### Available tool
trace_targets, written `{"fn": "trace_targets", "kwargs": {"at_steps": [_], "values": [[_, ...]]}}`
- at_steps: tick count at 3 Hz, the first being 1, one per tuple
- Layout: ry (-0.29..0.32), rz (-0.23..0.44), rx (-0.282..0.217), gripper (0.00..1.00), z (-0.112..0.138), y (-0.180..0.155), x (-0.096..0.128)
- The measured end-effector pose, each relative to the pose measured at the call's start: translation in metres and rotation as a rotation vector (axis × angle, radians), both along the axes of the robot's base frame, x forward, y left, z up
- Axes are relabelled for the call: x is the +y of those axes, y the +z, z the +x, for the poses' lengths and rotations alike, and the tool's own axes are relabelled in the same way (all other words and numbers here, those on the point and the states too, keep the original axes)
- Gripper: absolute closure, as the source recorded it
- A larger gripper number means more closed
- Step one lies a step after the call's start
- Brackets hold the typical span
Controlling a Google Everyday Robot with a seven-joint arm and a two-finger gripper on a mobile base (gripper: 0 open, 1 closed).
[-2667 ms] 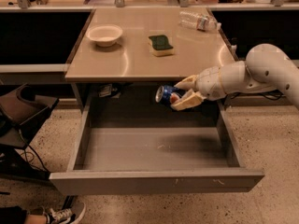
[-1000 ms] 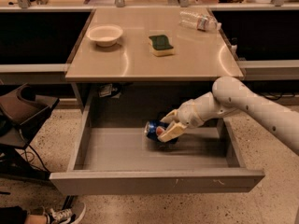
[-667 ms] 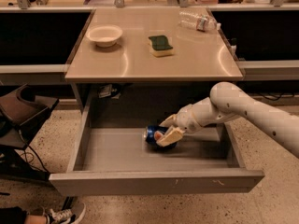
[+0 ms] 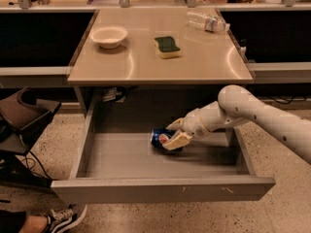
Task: Place pepsi can into top drawer
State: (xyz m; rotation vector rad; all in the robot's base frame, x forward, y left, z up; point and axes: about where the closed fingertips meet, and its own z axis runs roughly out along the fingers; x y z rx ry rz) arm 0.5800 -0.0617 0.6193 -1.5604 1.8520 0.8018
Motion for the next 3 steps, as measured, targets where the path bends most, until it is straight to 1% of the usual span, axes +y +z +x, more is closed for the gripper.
{"fn": "trace_targets", "kwargs": {"at_steps": [1,2,3], "values": [[0.000,0.000,0.000,0.11,0.0000,0.0000,0.0001],[0.000,0.000,0.000,0.00,0.0000,0.0000,0.0001],[0.000,0.000,0.000,0.00,0.0000,0.0000,0.0001]]}}
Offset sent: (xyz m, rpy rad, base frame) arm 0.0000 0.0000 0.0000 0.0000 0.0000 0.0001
